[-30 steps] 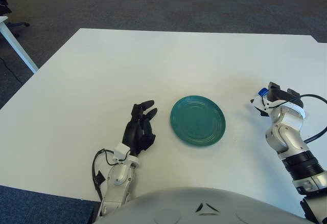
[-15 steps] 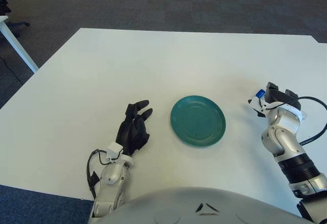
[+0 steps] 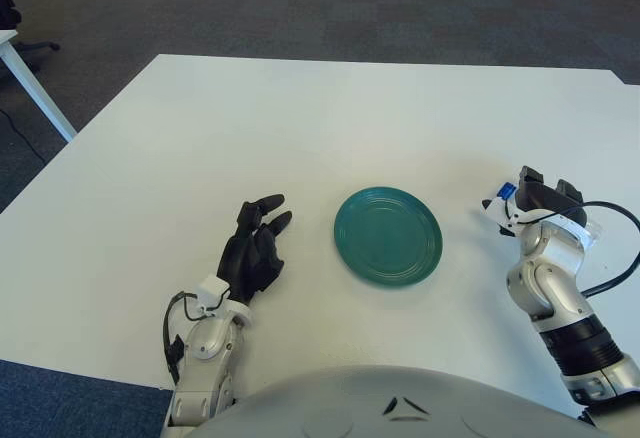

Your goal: Put the bottle into the plate.

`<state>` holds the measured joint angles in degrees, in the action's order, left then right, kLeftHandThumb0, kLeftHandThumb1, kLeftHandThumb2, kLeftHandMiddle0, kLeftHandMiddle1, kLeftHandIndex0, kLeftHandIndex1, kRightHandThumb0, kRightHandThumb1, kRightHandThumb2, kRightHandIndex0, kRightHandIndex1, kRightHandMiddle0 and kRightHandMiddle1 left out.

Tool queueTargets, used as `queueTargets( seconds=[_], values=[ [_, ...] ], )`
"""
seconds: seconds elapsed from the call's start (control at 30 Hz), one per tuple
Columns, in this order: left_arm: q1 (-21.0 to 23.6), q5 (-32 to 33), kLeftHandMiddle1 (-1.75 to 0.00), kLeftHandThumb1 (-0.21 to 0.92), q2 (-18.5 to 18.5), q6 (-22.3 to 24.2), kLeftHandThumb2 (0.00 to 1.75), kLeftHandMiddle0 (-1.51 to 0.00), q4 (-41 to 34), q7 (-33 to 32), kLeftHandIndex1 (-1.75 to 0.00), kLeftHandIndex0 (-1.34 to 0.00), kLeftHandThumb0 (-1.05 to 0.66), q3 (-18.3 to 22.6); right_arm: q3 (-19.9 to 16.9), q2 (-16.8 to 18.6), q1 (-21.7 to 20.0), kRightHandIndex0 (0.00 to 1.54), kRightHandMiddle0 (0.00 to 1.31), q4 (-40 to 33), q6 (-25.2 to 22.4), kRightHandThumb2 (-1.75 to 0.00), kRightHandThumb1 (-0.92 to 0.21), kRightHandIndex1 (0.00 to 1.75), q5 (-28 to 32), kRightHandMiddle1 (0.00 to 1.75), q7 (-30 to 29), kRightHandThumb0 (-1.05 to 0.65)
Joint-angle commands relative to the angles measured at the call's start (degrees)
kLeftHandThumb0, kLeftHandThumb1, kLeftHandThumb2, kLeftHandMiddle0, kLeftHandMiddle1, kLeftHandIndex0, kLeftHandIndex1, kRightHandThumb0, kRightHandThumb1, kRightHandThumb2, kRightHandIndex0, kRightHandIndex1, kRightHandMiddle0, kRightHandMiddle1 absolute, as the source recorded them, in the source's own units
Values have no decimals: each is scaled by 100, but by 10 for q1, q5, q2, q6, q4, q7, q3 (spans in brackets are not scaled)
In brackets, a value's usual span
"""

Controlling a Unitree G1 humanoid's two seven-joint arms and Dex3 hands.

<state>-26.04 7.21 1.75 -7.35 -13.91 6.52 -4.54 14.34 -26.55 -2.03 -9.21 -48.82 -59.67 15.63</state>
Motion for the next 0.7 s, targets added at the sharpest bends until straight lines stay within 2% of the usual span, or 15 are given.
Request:
queueTargets(
  seconds=[0.0,0.07,0.1,0.17,0.2,0.23,0.27,0.37,0.4,0.5,0.6,0.67],
  values=[
    [-2,7,-46,92,5,9,90,-35,-9,8,-106,0,-56,5,-26,31,13,22,0,6,16,-81,-92,7,32,48,-46,-105],
    [-10,26,-46,92,0,3,90,-35,-19,16,-106,0,-56,2,-38,46,16,29,0,9,28,-75,-92,11,45,61,-75,-105],
    [-17,40,-46,92,-5,-1,90,-35,-27,21,-106,0,-56,0,-43,51,17,29,0,10,33,-75,-92,11,50,61,-86,-105],
    [-41,93,-58,92,-22,-17,90,-35,-54,42,-114,0,-62,-13,-52,62,18,30,0,12,43,-69,-92,45,60,85,-110,-105],
    [-47,106,-70,92,-25,-20,89,-34,-60,47,-122,0,-68,-16,-54,65,19,30,0,13,46,-64,-92,77,63,107,-116,-105],
    [-49,113,-73,92,-26,-20,89,-34,-63,49,-123,0,-70,-16,-59,73,19,30,0,15,52,-63,-92,84,69,111,-130,-105],
    [-47,112,-77,92,-25,-18,88,-34,-61,49,-127,0,-72,-14,-64,80,19,33,1,16,58,-59,-92,104,76,127,-144,-104],
    [-44,110,-83,92,-22,-20,88,-34,-57,52,-129,0,-76,-11,-72,94,18,38,8,20,70,-49,-92,140,87,156,-172,-100],
    [-42,111,-84,92,-21,-24,88,-34,-54,56,-129,0,-77,-9,-72,96,19,39,9,20,71,-48,-92,145,87,160,-179,-99],
    [-39,115,-86,92,-19,-29,89,-32,-49,67,-126,0,-79,-4,-71,101,19,46,25,18,71,-44,-92,166,84,171,-193,-94],
    [-34,122,-85,92,-16,-32,90,-31,-43,78,-124,0,-80,1,-72,107,19,53,35,16,70,-43,-92,171,79,173,-205,-93],
    [-32,129,-85,92,-15,-36,91,-30,-38,89,-122,0,-81,3,-75,113,20,69,52,14,71,-45,-92,173,80,174,-217,-92]
  ],
)
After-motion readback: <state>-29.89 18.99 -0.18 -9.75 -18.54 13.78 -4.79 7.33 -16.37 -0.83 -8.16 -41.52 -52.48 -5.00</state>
